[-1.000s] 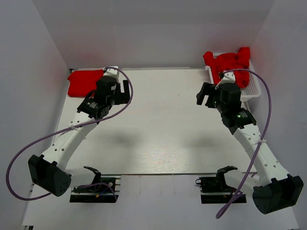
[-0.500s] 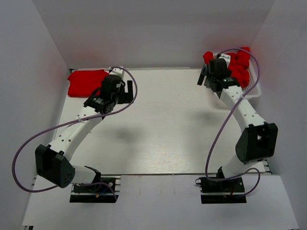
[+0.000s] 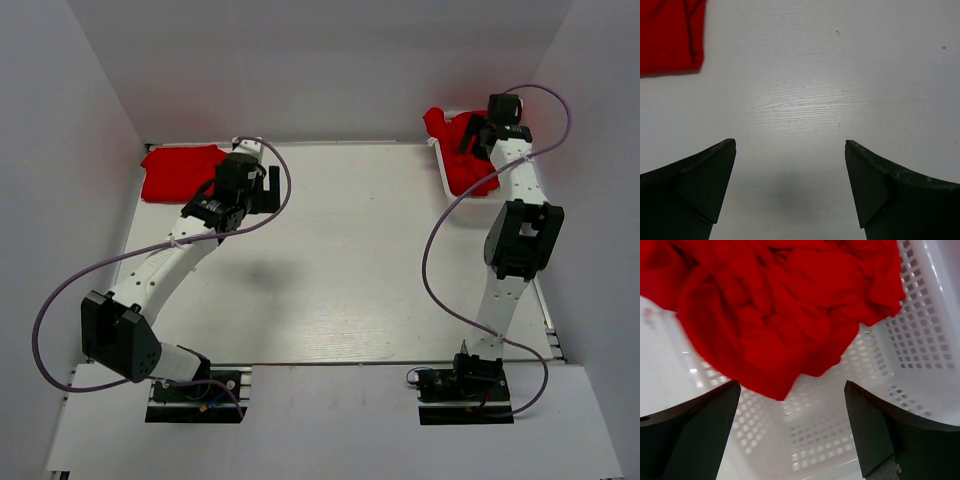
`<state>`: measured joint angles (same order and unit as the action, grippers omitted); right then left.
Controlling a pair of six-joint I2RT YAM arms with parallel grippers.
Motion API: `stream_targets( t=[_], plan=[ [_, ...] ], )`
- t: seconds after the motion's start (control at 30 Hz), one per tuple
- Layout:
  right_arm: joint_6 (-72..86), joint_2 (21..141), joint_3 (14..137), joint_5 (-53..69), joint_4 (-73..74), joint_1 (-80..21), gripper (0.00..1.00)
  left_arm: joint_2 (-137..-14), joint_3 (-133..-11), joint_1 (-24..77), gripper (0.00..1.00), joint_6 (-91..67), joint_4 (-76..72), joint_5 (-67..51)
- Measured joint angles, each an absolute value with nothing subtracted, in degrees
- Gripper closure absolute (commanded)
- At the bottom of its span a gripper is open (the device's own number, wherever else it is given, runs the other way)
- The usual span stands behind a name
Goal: Fold and stack the t-shirts
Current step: Grab crumpled tshirt from bin with the right arm
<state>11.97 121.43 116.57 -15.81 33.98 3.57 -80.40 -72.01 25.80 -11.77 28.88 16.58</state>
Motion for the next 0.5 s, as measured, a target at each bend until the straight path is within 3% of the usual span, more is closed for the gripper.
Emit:
stream_targets(
  t=[0.13,0.5],
  plan=[
    [8.6,124.2,116.6,-13.7,33.8,6.9,0.10,-80.6,-72.1,25.6,0.00,-12.4,28.1,18.1],
    [4.2,133.2,117.6,-8.6,24.9,10.9,0.29,-86.1,-72.4,25.2,0.00,-13.0,27.8,18.4]
  ],
)
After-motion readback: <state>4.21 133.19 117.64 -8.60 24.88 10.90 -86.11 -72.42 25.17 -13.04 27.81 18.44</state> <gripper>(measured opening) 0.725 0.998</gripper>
